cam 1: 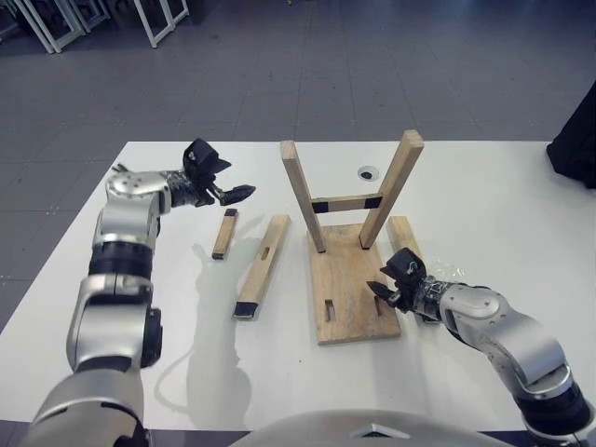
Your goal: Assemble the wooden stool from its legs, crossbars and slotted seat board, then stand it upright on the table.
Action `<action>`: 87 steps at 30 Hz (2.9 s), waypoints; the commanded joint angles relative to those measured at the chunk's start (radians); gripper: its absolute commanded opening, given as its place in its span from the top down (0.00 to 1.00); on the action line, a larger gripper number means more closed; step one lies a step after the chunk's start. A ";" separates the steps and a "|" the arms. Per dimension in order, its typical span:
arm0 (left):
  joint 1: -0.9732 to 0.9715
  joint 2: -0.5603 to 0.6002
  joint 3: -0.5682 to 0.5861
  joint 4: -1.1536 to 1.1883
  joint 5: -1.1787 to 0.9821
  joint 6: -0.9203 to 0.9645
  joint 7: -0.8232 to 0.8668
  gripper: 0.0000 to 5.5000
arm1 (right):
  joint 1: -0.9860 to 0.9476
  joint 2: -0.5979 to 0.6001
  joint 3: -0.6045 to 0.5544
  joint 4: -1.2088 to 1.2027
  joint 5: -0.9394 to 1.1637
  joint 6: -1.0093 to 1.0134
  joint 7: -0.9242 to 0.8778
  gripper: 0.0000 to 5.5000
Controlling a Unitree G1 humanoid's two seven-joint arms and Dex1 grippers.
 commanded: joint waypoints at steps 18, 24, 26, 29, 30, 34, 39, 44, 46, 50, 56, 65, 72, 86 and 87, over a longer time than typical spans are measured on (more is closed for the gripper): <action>0.508 -0.277 0.147 -0.242 -0.061 0.354 0.511 0.33 | -0.045 0.028 -0.067 -0.043 0.008 0.043 -0.028 0.63; 0.578 -0.321 0.135 -0.224 -0.068 0.303 0.560 0.50 | -0.079 -0.004 -0.071 -0.043 0.024 0.067 0.016 0.63; 0.616 -0.335 0.125 -0.235 -0.068 0.287 0.572 0.55 | -0.089 -0.020 -0.072 -0.042 0.028 0.073 0.037 0.63; 0.654 -0.356 0.126 -0.234 -0.078 0.263 0.588 0.62 | -0.118 -0.040 -0.081 -0.030 0.036 0.078 0.059 0.63; 0.658 -0.360 0.127 -0.227 -0.083 0.258 0.592 0.65 | -0.127 -0.043 -0.084 -0.026 0.038 0.080 0.063 0.63; 0.660 -0.361 0.130 -0.185 -0.104 0.230 0.587 0.75 | -0.145 -0.043 -0.088 -0.019 0.043 0.088 0.066 0.63; 0.666 -0.371 0.143 -0.217 -0.128 0.124 0.590 0.76 | -0.174 -0.033 -0.091 0.002 0.046 0.084 0.067 0.63; 0.711 -0.476 0.180 -0.540 -0.150 -0.189 0.693 0.76 | -0.210 0.040 -0.165 0.009 0.084 0.117 0.048 0.63; 0.739 -0.493 0.116 -0.732 -0.095 -0.252 0.709 0.76 | -0.239 0.093 -0.235 0.018 0.125 0.150 0.042 0.63; 0.642 -0.494 -0.057 -1.088 -0.010 -0.195 0.717 0.76 | -0.390 0.327 -0.501 0.037 0.356 0.290 0.051 0.63; 0.515 -0.438 -0.166 -1.161 -0.029 -0.085 0.633 0.76 | -0.644 0.492 -0.785 0.180 0.606 0.469 0.018 0.63; 0.509 -0.428 -0.246 -1.102 -0.072 -0.071 0.560 0.76 | -0.736 0.538 -0.774 0.315 0.648 0.392 -0.066 0.63; 0.513 -0.425 -0.274 -1.087 -0.079 -0.067 0.539 0.76 | -0.779 0.518 -0.763 0.392 0.694 0.314 -0.086 0.63; 0.530 -0.423 -0.307 -1.084 -0.075 -0.066 0.547 0.76 | -0.813 0.468 -0.730 0.498 0.769 0.245 -0.144 0.85; 0.531 -0.423 -0.310 -1.084 -0.073 -0.067 0.549 0.76 | -0.815 0.465 -0.730 0.502 0.779 0.244 -0.151 0.88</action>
